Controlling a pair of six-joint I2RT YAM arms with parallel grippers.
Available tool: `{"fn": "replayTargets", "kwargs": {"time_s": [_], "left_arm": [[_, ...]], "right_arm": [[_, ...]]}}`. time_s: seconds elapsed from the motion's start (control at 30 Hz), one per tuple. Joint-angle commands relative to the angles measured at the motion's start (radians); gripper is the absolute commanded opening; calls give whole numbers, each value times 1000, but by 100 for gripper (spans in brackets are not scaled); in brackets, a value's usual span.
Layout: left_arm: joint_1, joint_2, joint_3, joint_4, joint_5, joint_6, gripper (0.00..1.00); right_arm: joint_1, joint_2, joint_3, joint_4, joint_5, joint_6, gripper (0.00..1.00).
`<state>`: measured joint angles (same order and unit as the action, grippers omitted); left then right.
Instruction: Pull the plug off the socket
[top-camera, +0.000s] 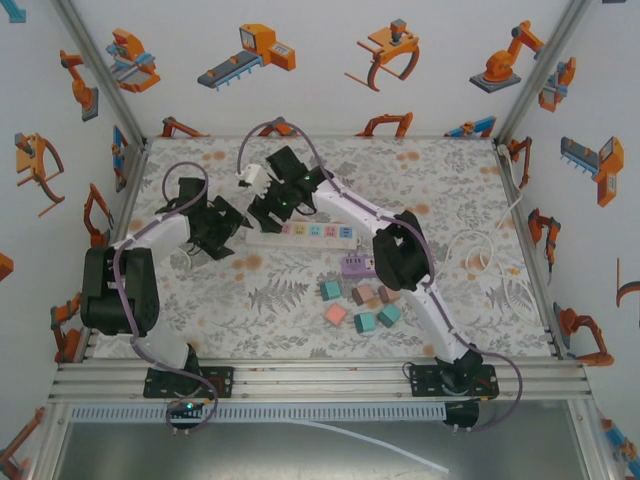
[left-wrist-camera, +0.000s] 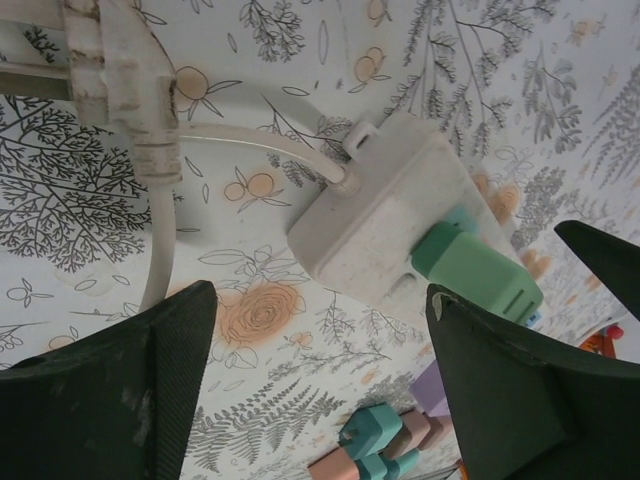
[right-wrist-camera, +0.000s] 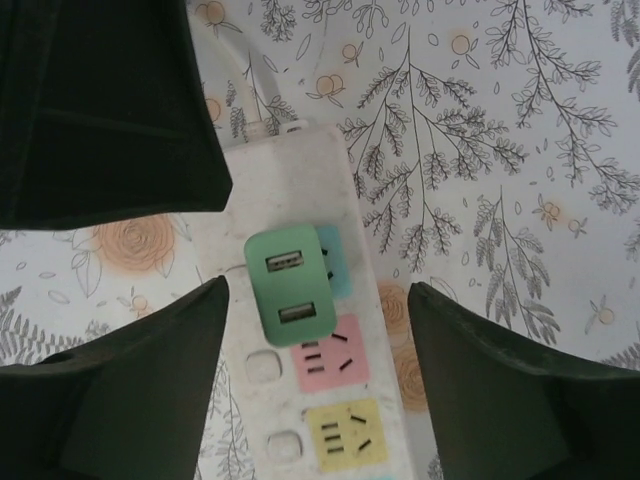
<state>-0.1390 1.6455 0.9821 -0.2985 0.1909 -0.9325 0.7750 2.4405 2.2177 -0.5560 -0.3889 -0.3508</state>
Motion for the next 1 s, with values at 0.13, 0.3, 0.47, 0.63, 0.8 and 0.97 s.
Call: {"fn": "replayTargets", "kwargs": {"time_s": [0.13, 0.3, 0.47, 0.63, 0.8, 0.97], "left_arm": [[-6, 40, 6, 3, 2, 2, 67], [-16, 79, 15, -14, 19, 22, 61], [-23, 99, 8, -18, 6, 11, 54], [-29, 107, -3, -23, -16, 2, 52], [-33, 111, -21, -20, -33, -14, 49], [-36, 92, -53, -18, -78, -38, 49]], "right_arm": [[13, 17, 12, 73, -68, 32, 44], [14, 13, -19, 73, -108, 32, 30], [18, 5, -32, 73, -107, 19, 28], [26, -22, -48, 91, -117, -27, 24], [31, -58, -62, 136, -158, -41, 11], [32, -119, -115, 223, -185, -28, 9]]}}
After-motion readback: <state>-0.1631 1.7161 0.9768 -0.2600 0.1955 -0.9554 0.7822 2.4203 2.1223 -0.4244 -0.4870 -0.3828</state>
